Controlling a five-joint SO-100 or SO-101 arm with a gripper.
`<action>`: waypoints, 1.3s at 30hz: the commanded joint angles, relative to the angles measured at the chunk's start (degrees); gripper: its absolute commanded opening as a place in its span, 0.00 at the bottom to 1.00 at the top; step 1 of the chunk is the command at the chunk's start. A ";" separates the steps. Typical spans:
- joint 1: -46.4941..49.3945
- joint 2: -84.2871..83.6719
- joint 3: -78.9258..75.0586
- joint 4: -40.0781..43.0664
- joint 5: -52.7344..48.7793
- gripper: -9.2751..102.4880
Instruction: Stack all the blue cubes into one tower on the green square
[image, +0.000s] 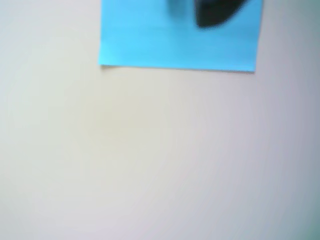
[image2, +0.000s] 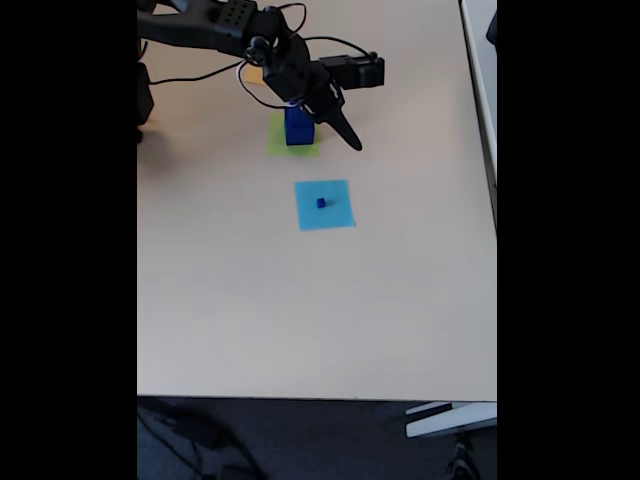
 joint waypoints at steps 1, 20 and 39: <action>-4.57 10.20 0.18 -1.85 0.44 0.29; -26.19 12.22 9.67 8.09 44.91 0.35; -41.66 -3.25 10.11 8.26 67.85 0.42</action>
